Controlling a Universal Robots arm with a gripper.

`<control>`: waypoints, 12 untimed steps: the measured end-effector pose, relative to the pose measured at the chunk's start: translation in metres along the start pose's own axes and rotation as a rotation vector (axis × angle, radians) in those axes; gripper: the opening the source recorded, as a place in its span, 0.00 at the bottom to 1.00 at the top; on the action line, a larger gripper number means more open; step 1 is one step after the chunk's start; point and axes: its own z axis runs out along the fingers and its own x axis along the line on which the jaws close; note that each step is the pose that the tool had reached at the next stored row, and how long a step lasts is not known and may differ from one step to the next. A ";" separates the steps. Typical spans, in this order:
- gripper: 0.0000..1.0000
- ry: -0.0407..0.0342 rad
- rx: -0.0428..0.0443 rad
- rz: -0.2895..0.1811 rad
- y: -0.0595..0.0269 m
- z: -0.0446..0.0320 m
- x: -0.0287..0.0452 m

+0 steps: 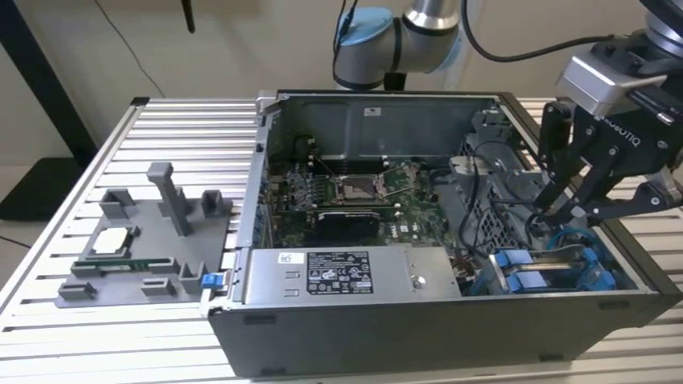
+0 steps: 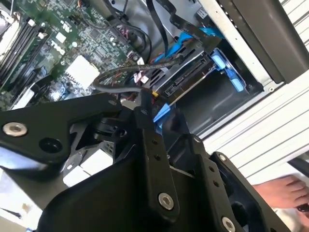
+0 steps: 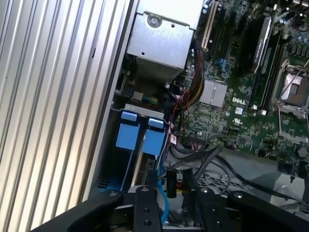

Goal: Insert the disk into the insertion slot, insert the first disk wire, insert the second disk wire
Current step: 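Insert the first disk wire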

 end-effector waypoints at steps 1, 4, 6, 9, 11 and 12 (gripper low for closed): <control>1.00 -0.0074 0.0017 0.000 0.0000 0.0003 0.0000; 1.00 -0.0318 0.0073 -0.001 0.0000 0.0010 0.0001; 1.00 -0.0450 0.0103 -0.002 0.0000 0.0016 0.0002; 1.00 -0.0544 0.0125 -0.003 -0.0001 0.0022 0.0002; 1.00 -0.0580 0.0133 -0.003 -0.0001 0.0025 0.0002; 1.00 -0.0599 0.0138 -0.003 -0.0001 0.0025 0.0002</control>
